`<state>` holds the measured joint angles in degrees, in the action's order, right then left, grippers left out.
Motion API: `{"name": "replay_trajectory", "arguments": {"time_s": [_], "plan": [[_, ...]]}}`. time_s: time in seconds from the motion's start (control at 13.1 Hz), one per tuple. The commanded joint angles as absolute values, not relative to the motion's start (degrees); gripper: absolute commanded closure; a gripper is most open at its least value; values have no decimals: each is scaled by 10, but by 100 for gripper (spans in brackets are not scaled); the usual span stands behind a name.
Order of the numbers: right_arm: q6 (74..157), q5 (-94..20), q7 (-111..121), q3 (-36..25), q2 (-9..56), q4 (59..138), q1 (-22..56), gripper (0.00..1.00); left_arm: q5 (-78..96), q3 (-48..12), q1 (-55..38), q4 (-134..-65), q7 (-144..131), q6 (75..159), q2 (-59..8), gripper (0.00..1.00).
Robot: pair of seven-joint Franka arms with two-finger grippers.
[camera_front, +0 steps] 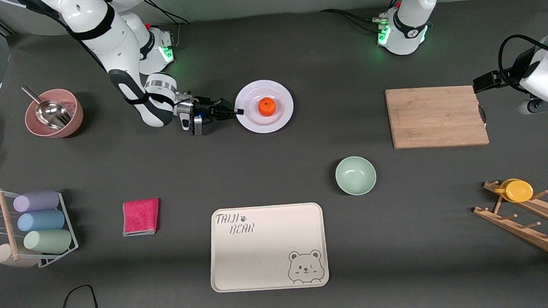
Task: Place orange and plate with both arms
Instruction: 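Raise the left gripper away while the right gripper grips the plate rim, then slide the plate with the right gripper onto the cream bear tray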
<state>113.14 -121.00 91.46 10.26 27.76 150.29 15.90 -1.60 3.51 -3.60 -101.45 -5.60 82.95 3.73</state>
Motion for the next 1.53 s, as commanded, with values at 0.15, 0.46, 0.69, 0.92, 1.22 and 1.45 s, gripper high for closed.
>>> {"name": "replay_trajectory", "arguments": {"time_s": [0.15,0.46,0.69,0.92,1.22,1.45], "plan": [[1131,-1223,885,107,219,1498,134,100,-25,45,-53,-1019,-48,816,43,0],[1135,-1217,811,114,132,1499,133,100,-23,40,-52,-1013,-48,808,42,0],[1184,-1196,705,138,51,1496,133,100,-21,19,-54,-1012,-59,802,43,0],[1210,-1151,636,141,42,1454,132,100,-22,11,-54,-1005,-61,802,42,0],[1237,-1112,630,134,160,1317,109,100,-21,10,-54,-1005,-60,798,42,0],[1236,-1071,623,103,282,1173,100,100,-21,11,-51,-993,-59,767,45,0]]}}
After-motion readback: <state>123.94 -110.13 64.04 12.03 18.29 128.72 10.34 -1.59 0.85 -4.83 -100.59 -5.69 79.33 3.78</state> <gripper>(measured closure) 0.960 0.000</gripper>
